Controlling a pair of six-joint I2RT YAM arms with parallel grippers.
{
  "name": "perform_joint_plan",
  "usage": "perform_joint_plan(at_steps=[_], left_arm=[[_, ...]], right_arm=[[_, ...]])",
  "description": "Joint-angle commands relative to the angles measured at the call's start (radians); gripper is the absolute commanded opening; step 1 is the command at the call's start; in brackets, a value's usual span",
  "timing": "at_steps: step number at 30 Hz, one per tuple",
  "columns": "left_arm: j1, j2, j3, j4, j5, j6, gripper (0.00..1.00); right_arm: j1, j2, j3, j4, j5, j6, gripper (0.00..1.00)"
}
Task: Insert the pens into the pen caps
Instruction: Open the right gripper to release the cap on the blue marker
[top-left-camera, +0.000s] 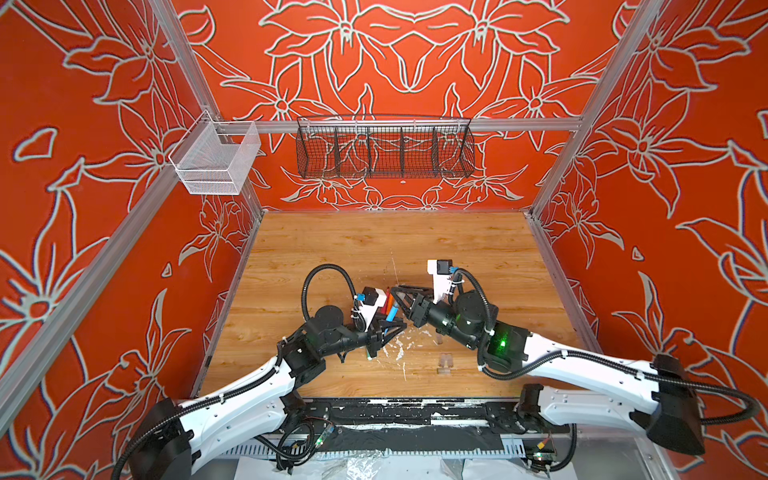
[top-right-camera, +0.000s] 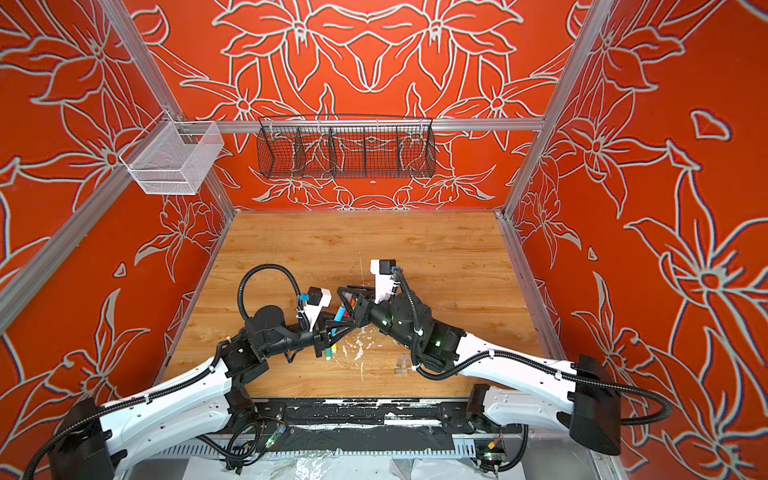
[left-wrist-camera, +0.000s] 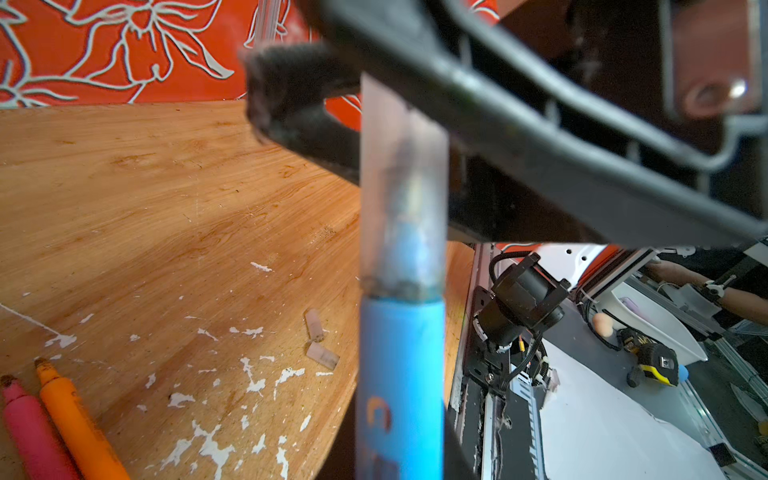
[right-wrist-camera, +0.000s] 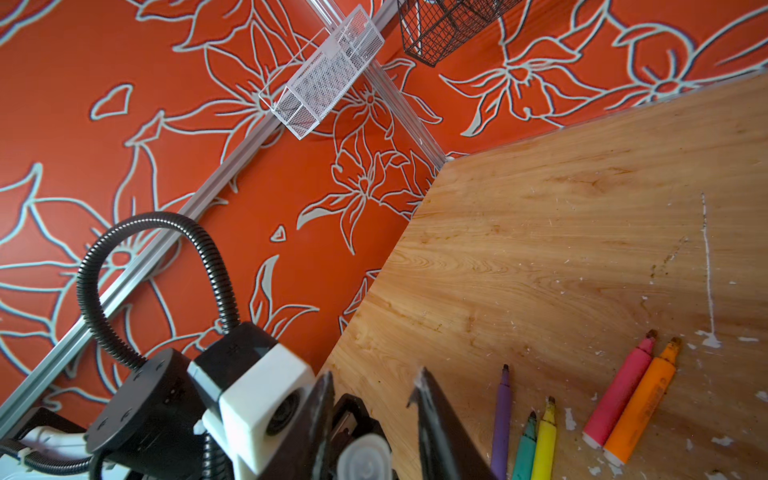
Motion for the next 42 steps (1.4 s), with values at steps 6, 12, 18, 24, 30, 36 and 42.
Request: perform_joint_plan(at_steps=[6, 12, 18, 24, 30, 36, 42], left_arm=[[-0.006, 0.003, 0.029, 0.01, 0.012, 0.025, 0.0], [-0.006, 0.001, 0.026, 0.01, -0.018, 0.01, 0.0], [-0.002, -0.028, 0.08, -0.049, -0.21, -0.01, 0.0], [0.013, -0.014, 0.235, -0.093, -0.273, -0.006, 0.0], [0.033, 0.049, 0.373, -0.106, -0.313, 0.015, 0.0], [0.089, 0.101, 0.492, -0.165, -0.295, 0.003, 0.0], [0.15, 0.129, 0.554, -0.187, -0.257, -0.056, 0.0]], right_arm=[[-0.01, 0.034, 0.038, 0.035, -0.049, 0.021, 0.18], [-0.006, 0.041, 0.016, 0.045, -0.084, 0.032, 0.0], [0.014, 0.06, -0.07, 0.12, -0.115, 0.081, 0.0], [0.032, 0.079, -0.12, 0.173, -0.155, 0.112, 0.0], [0.081, 0.078, -0.147, 0.2, -0.166, 0.125, 0.0], [0.132, 0.089, -0.155, 0.225, -0.156, 0.124, 0.0], [0.195, 0.099, -0.171, 0.253, -0.133, 0.123, 0.0]])
